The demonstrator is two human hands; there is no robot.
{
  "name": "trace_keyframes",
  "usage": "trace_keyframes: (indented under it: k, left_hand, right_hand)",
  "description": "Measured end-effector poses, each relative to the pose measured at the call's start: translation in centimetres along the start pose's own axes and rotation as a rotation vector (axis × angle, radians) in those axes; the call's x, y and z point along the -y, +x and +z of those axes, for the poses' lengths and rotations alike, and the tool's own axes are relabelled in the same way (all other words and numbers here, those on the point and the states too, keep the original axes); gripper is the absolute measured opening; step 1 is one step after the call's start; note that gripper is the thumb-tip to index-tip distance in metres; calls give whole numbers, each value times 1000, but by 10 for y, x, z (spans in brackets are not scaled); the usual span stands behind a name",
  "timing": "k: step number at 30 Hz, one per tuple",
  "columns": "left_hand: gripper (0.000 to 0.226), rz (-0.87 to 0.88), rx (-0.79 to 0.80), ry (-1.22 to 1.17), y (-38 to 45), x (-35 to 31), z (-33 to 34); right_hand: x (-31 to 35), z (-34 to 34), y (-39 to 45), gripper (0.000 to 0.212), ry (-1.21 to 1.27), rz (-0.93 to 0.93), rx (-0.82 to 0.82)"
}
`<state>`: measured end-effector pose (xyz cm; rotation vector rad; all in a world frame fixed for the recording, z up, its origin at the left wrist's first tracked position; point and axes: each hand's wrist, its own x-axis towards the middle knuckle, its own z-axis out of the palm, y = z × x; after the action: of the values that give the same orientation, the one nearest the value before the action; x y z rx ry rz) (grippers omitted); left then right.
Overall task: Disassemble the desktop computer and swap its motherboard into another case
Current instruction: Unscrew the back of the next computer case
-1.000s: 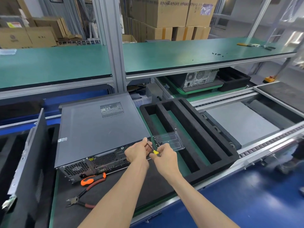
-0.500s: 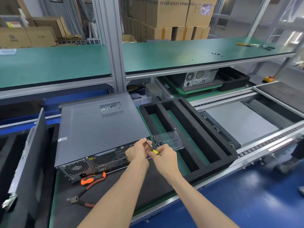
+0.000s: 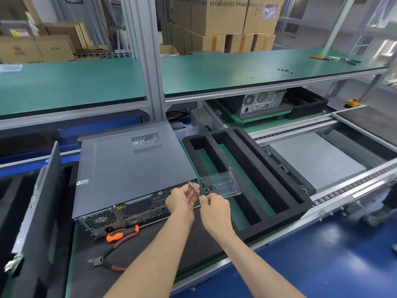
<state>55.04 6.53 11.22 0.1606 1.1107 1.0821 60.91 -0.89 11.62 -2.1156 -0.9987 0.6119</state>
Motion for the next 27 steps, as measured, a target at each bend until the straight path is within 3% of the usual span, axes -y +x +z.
trace_keyframes:
  k: [10,13,16,27]
  left_hand:
    - [6,-1,-43,-11,-5,2,6]
    - [7,-18,-48,-24,-6,1,8]
    - [13,-22,-68,-52,-5,-1,9]
    - [9,22,-83,-31,-3,3,8]
  right_hand:
    - [-4,5,5,19,20,-1,12]
    - [-6,8,5,32,12,12,18]
    - [-10,9,5,18,31,11,22]
    - [-17,10,5,22,64,39,-6]
